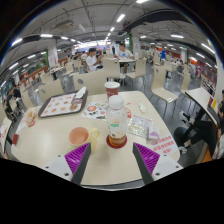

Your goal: Pour water

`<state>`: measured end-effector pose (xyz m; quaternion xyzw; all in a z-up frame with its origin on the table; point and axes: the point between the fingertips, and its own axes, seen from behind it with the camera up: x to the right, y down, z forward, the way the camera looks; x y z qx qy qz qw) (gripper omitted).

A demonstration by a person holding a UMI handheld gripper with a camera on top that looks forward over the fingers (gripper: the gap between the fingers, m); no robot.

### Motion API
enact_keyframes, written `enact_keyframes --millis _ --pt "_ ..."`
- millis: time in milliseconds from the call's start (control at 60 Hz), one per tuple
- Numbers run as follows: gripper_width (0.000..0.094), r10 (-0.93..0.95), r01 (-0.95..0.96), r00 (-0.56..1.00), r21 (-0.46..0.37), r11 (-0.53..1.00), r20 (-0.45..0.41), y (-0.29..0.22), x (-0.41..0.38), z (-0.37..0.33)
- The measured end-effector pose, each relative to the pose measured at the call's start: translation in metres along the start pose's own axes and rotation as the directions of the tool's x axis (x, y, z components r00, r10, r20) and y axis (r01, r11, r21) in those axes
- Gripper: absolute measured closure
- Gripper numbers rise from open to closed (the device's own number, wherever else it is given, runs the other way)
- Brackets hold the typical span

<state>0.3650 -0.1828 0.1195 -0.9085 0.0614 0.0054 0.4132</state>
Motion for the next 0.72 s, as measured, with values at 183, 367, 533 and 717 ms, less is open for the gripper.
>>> enact_keyframes --millis 183,367,533,717 --pt "0.0087 -0.077 0.077 0.997 0.012 0.997 -0.007 -0.007 -0.021 -0.04" --pt "0.0091 -0.125 0.125 0.992 0.013 0.992 0.004 -0.003 -0.038 -0.054" --pt "0.0093 -0.152 0.152 0.988 0.025 0.988 -0.021 -0.006 -0.035 -0.059" --pt "0.0094 -0.128 0.128 0.992 0.036 0.991 -0.007 -0.012 -0.042 -0.063"
